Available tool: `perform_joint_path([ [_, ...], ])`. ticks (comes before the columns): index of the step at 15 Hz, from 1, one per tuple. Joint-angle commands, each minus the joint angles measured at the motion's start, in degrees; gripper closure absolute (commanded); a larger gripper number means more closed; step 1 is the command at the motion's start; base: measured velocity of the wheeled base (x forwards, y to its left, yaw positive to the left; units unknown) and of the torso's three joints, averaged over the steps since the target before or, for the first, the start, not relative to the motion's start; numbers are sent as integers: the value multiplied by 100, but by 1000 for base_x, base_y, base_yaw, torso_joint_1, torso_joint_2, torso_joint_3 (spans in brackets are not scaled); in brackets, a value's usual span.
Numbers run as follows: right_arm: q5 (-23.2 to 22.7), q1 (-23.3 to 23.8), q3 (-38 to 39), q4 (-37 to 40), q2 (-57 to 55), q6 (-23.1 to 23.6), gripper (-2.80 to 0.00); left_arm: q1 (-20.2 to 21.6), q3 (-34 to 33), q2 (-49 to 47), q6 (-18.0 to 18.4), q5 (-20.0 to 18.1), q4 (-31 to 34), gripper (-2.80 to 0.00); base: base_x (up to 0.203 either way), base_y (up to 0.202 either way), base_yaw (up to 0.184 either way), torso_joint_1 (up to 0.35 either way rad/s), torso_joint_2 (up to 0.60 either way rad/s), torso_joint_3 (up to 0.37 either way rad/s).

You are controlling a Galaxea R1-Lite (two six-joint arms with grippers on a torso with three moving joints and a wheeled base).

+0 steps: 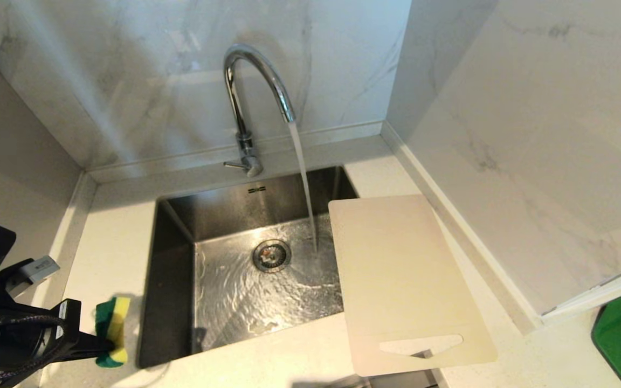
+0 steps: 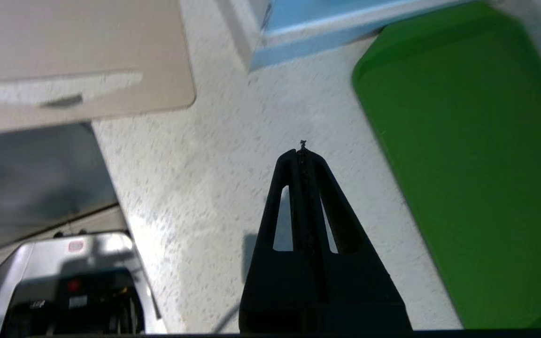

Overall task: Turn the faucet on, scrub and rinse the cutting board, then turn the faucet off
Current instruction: Put down the cleaning cloth

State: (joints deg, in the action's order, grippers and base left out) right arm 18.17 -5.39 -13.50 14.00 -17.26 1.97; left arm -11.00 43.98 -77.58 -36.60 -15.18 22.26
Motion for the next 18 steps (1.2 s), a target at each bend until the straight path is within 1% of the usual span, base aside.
perform_joint_path([
  [1, -603, 43, 742, -582, 179, 104, 0, -8, -4, -42, -23, -3, 15, 0, 0, 0, 0, 0, 0, 0],
  [2, -1122, 45, 989, -1126, 179, 193, 0, -8, -4, -64, -23, -3, 15, 0, 0, 0, 0, 0, 0, 0],
  [3, -1498, 46, 1120, -1374, 179, 234, 0, -8, -4, -88, -32, 6, 15, 0, 0, 0, 0, 0, 0, 0],
  [4, -1757, 46, 1193, -1423, 179, 277, 0, -8, -4, -145, -32, 6, 8, 0, 0, 0, 0, 0, 0, 0],
  [6, -1809, 110, 1204, -1416, 202, 268, 0, 1, -4, -178, -32, 15, 6, 0, 0, 0, 0, 0, 0, 0],
  [7, -1852, 267, 1247, -1408, 379, 301, 0, 1, -4, -177, -32, 23, 6, 0, 0, 0, 0, 0, 0, 0],
  [10, -2042, 461, 1267, -1239, 1556, 415, 0, -7, -4, -216, -23, 24, 6, 0, 0, 0, 0, 0, 0, 0],
  [11, -2069, 492, 1265, -1196, 1732, 410, 0, -11, -7, -240, -26, 24, 6, 0, 0, 0, 0, 0, 0, 0],
  [12, -2059, 519, 1263, -1160, 1740, 290, 0, -17, -13, -240, -32, 24, 6, 0, 0, 0, 0, 0, 0, 0],
  [14, -1854, 530, 1254, -1145, 1726, -164, 0, -8, -21, -209, -15, 39, 14, 0, 0, 0, 0, 0, 0, 0],
  [15, -1835, 530, 1253, -1154, 1726, -189, 0, -8, -39, -189, 0, 59, 7, 0, 0, 0, 0, 0, 0, 0],
  [16, -1826, 530, 1253, -1154, 1726, -189, 0, -8, -47, -187, 18, 111, 15, 0, 0, 0, 0, 0, 0, 0],
  [17, -1835, 530, 1253, -1154, 1726, -189, 0, -8, -83, -197, 74, 246, 20, 0, 0, 0, 0, 0, 0, 0],
  [18, -1835, 530, 1253, -1154, 1726, -189, 0, -4, -185, -236, 330, 499, 23, 0, 0, 0, 0, 0, 0, 0],
])
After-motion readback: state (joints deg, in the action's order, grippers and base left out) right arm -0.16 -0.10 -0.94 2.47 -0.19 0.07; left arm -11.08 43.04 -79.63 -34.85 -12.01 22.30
